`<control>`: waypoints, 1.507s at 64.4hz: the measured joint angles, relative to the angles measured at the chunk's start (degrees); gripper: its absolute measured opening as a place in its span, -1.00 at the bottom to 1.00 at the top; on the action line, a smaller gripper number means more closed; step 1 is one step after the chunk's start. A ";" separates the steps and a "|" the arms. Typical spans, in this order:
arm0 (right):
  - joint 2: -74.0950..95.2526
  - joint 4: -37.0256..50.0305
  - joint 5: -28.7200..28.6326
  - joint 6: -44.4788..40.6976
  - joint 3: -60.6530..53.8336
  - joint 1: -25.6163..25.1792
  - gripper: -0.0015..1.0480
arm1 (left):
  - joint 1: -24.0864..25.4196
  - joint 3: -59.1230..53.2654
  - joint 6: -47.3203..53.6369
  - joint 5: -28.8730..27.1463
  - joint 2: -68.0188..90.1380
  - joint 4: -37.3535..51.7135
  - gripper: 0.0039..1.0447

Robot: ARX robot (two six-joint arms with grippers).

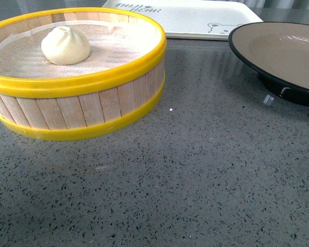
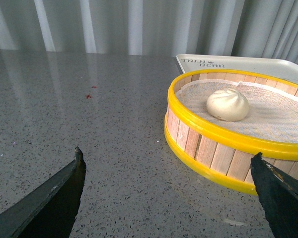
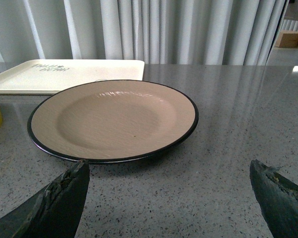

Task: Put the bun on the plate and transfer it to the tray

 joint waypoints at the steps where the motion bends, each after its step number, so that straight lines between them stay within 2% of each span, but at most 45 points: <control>1: 0.00 0.00 0.00 0.00 0.00 0.00 0.83 | 0.00 0.00 0.00 0.00 0.00 0.00 0.88; 82: 0.00 0.00 0.00 0.00 0.00 0.00 0.83 | 0.00 0.02 -0.02 -0.07 0.00 -0.02 0.88; 83: 0.00 0.00 0.00 0.00 0.00 0.00 0.83 | -0.22 0.13 -0.17 -0.90 0.26 -0.31 0.88; 86: 0.00 0.00 0.00 0.00 0.00 0.00 0.83 | -3.19 2.56 -3.85 -10.14 3.80 -7.80 0.88; 91: 0.00 0.00 0.04 0.00 0.00 0.00 0.83 | -5.88 5.79 -9.07 -20.44 9.62 -15.96 0.88; 97: 0.02 0.00 -0.02 0.00 0.00 0.00 0.83 | -5.88 5.92 -12.33 -20.83 10.64 -15.98 0.88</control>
